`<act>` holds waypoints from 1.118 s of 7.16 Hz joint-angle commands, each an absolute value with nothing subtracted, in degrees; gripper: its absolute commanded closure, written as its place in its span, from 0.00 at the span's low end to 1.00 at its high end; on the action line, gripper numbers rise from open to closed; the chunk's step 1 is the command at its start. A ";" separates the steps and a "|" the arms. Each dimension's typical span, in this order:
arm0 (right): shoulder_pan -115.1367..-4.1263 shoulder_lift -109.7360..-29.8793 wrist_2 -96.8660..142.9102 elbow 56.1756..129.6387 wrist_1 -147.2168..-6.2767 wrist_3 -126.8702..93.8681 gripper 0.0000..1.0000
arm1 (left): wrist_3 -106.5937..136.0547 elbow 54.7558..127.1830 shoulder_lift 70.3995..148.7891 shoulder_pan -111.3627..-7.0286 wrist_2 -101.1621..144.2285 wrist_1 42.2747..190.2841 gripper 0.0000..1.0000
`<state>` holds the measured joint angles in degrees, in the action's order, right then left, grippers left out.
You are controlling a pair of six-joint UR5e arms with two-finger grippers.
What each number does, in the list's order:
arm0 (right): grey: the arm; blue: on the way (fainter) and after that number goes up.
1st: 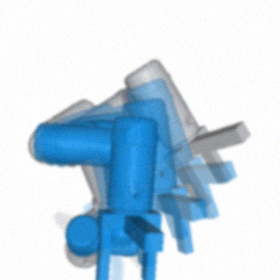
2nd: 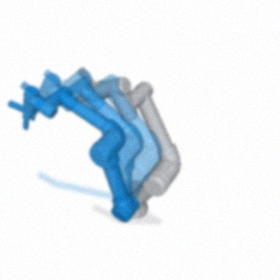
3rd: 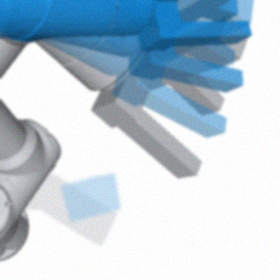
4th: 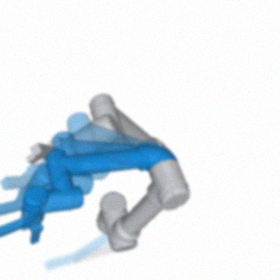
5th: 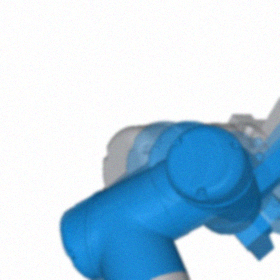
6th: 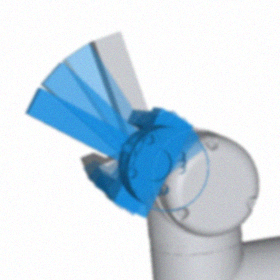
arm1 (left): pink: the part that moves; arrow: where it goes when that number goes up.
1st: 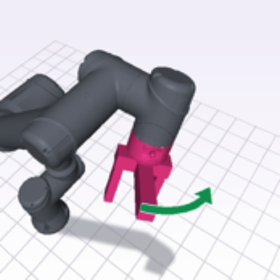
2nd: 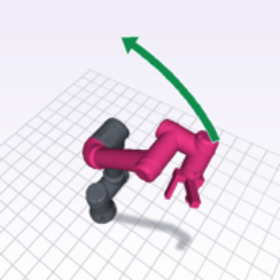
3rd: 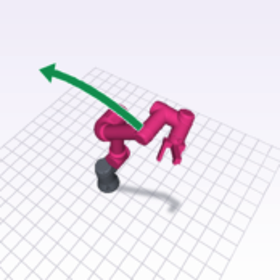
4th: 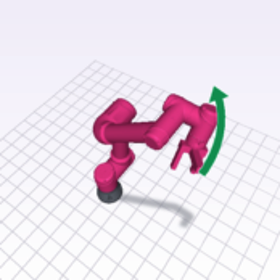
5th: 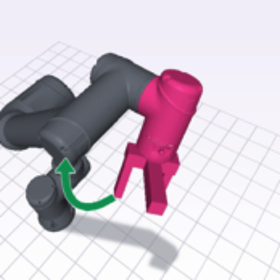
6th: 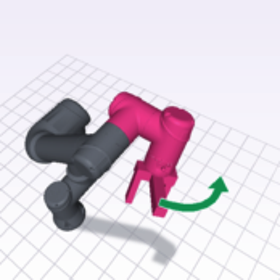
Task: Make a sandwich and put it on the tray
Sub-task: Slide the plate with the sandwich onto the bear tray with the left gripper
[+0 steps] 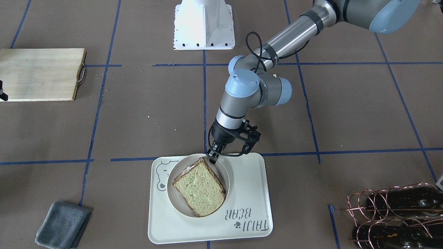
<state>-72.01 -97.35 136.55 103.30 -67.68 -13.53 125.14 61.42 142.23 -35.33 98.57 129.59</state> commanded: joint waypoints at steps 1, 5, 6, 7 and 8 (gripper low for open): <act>-71.98 -97.30 136.58 103.36 -67.68 -13.54 0.00 | 123.59 61.00 142.29 -35.33 98.53 129.99 1.00; -71.98 -97.38 136.50 103.18 -67.76 -13.54 0.00 | 119.71 62.39 141.86 -35.86 98.79 129.90 0.87; -71.98 -97.38 136.49 103.18 -67.76 -13.54 0.00 | 119.71 62.40 141.86 -35.86 98.79 129.90 0.87; -71.98 -97.38 136.49 103.18 -67.76 -13.54 0.00 | 119.71 62.40 141.86 -35.86 98.79 129.90 0.86; -71.98 -97.38 136.49 103.18 -67.76 -13.54 0.00 | 119.71 62.49 141.86 -35.86 98.79 129.90 0.83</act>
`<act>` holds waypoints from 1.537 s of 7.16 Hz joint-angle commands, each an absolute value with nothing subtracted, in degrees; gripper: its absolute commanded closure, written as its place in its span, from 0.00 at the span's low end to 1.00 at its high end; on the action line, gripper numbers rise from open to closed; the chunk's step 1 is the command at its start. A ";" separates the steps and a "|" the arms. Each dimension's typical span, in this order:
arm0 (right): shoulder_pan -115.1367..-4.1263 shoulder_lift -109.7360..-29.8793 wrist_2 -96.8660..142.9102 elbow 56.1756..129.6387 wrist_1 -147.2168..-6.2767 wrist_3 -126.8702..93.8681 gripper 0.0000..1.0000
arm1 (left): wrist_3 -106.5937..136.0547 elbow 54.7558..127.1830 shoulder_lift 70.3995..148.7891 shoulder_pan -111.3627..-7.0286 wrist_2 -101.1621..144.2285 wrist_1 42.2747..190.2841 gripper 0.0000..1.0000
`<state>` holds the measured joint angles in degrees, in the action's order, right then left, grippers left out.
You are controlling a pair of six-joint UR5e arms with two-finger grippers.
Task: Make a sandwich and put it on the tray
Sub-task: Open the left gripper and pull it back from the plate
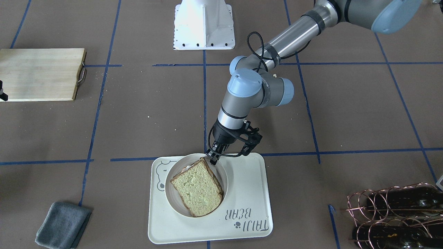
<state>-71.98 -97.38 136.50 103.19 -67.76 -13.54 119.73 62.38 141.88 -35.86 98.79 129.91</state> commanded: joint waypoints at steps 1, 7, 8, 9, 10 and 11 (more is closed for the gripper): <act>-71.98 -97.38 136.58 103.10 -67.76 -13.54 0.00 | 119.62 62.49 141.77 -35.86 98.79 129.90 0.46; -75.38 -96.95 136.58 103.45 -71.69 -13.54 0.00 | 98.64 100.53 114.53 -37.44 106.08 120.51 0.00; -77.32 -97.03 136.67 104.49 -73.72 -13.54 0.00 | 87.21 106.99 106.60 -38.31 107.22 120.67 0.00; -78.91 -97.03 136.67 105.55 -75.83 -13.54 0.00 | 73.35 110.62 97.82 -40.23 110.10 121.11 0.00; -79.80 -97.29 136.67 105.73 -76.81 -13.36 0.00 | 58.34 111.70 91.21 -46.52 113.78 122.07 0.00; -80.24 -97.56 136.76 105.65 -76.90 -13.10 0.00 | 43.83 111.71 85.23 -56.24 118.60 122.25 0.00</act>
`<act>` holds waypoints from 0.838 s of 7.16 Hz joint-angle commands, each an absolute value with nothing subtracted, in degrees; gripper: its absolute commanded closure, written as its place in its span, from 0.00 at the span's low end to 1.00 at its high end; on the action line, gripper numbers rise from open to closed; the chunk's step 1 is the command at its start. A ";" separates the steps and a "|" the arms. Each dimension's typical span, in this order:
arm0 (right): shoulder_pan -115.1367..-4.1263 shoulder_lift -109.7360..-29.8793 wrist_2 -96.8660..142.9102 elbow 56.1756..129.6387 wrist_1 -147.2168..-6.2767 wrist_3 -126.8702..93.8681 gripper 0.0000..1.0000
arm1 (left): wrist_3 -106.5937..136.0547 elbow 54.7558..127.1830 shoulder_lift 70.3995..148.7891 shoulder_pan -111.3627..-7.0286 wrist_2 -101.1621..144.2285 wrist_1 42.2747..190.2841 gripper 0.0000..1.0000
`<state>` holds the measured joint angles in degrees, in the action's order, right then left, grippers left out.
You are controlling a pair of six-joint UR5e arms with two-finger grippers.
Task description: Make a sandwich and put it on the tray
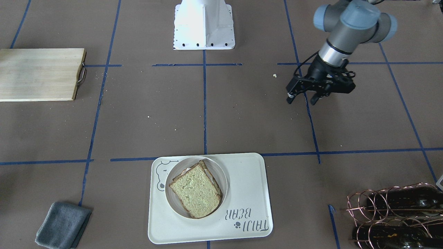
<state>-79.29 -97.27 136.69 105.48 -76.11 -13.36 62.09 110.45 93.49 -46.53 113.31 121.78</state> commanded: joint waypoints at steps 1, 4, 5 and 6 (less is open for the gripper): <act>-81.03 -97.91 137.11 105.47 -78.82 -10.49 0.00 | 27.67 111.01 81.43 -65.39 124.13 121.56 0.00; -86.74 -97.12 137.02 105.91 -93.67 4.91 0.00 | -4.15 107.84 83.38 -84.95 130.68 97.07 0.00; -86.75 -96.77 136.24 105.73 -93.78 4.31 0.00 | -6.57 108.02 83.93 -85.86 131.56 85.89 0.00; -86.23 -95.64 136.14 105.04 -94.21 3.87 0.00 | -6.77 108.45 83.41 -85.96 131.57 81.69 0.00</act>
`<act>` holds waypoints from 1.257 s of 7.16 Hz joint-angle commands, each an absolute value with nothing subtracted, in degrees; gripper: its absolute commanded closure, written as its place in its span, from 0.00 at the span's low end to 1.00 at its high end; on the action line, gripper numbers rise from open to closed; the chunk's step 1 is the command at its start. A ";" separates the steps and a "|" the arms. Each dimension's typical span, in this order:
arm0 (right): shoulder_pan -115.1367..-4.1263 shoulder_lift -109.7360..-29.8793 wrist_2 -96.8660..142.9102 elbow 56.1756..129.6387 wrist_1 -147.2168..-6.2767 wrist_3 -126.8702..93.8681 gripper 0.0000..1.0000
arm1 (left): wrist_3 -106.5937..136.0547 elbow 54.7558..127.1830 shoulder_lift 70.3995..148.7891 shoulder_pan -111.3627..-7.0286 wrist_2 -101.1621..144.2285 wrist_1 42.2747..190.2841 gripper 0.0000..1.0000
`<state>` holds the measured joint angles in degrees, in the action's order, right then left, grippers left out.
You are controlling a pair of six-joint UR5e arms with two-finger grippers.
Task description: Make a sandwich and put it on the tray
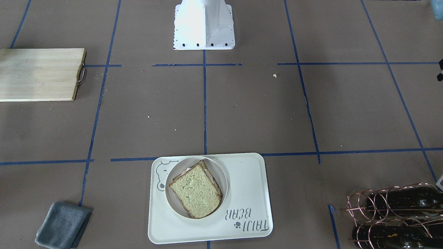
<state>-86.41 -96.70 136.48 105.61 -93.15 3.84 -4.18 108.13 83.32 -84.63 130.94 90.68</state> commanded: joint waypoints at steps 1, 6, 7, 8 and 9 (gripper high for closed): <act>-86.13 -95.19 136.14 105.03 -94.65 3.78 0.00 | -6.85 108.28 82.97 -85.87 131.57 81.74 0.00; -84.64 -96.06 136.41 105.73 -94.31 0.88 0.00 | -6.42 108.81 84.20 -85.70 133.77 88.15 0.00; -84.46 -96.06 136.58 105.73 -94.31 0.79 0.00 | -6.76 108.03 84.29 -85.69 135.51 88.33 0.00; -84.03 -96.06 136.23 105.30 -94.13 -0.08 0.00 | -6.68 106.45 84.98 -85.61 135.70 89.72 0.00; -84.02 -96.06 136.40 105.29 -93.96 -0.96 0.00 | -6.77 107.48 85.25 -85.78 135.79 88.52 0.00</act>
